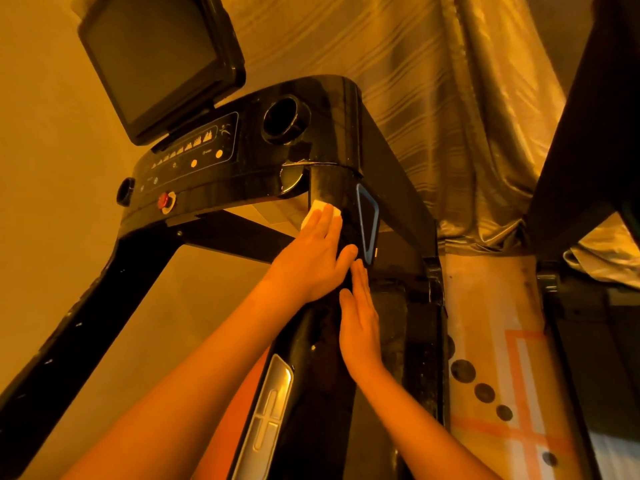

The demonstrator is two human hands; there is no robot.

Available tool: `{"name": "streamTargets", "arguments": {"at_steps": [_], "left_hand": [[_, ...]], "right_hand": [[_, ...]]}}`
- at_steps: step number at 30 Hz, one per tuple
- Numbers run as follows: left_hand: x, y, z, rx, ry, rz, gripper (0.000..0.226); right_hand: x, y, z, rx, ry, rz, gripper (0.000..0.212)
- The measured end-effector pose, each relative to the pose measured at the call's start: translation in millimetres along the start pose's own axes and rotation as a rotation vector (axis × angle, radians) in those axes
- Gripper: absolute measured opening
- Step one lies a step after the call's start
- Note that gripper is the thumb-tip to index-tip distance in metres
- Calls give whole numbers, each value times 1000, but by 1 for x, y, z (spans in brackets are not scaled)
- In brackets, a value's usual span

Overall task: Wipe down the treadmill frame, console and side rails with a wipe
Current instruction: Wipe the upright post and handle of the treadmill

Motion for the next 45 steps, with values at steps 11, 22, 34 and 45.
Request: {"name": "streamTargets", "arguments": {"at_steps": [11, 22, 34, 45], "left_hand": [[-3, 0, 7, -53, 45, -24, 66], [19, 4, 5, -11, 17, -74, 63], [67, 13, 5, -16, -16, -59, 65], [99, 17, 6, 16, -13, -76, 62]], "right_hand": [[1, 0, -3, 14, 6, -5, 48], [2, 1, -1, 1, 16, -9, 45], [1, 1, 1, 15, -26, -7, 43], [0, 1, 5, 51, -11, -21, 50]]}}
Point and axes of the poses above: each hand's wrist, its own x-axis away from the middle knuckle, its own y-axis out of the palm, z = x × y, the point moved 9 cm from there along -x, towards the middle knuckle, and after that the axes turned 1 degree about -x, right-handed, at the moved point
